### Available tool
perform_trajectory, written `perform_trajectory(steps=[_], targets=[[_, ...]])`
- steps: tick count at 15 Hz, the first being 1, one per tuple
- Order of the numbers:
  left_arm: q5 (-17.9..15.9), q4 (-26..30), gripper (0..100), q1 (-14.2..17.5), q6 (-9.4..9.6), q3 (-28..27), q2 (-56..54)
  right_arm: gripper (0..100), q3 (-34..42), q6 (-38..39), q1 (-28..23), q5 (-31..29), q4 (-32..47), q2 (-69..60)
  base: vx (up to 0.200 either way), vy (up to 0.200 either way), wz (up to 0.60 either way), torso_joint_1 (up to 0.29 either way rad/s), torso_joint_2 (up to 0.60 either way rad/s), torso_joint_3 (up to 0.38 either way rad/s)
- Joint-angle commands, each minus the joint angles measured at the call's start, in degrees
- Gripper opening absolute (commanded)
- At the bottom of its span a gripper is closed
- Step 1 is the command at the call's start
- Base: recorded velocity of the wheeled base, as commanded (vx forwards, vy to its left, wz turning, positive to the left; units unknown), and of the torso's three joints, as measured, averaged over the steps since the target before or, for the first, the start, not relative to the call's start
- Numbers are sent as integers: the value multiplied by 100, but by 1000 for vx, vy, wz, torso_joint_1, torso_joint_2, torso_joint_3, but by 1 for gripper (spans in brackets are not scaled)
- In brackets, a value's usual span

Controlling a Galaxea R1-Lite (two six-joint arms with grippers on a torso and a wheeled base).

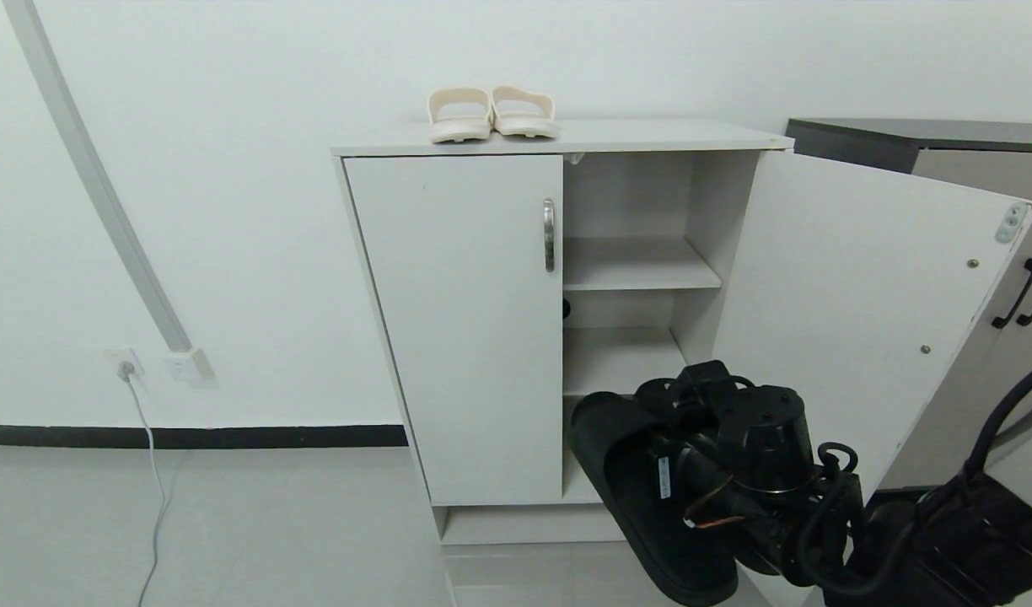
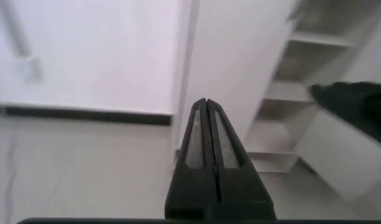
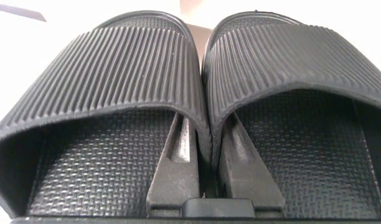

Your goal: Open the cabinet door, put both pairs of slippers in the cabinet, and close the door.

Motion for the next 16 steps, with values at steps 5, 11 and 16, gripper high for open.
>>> perform_trajectory(steps=[5, 11, 16], targets=[[201, -414, 0, 361, 286, 1131, -936, 0, 39, -12, 67, 6, -11, 4, 0, 0, 0, 0, 0, 0], [-1117, -915, 0, 361, 813, 1474, -936, 0, -5, -21, 128, -3, -20, 144, 0, 0, 0, 0, 0, 0], [-1135, -915, 0, 361, 787, 1474, -936, 0, -259, 14, 128, -196, -99, 276, 0, 0, 0, 0, 0, 0]])
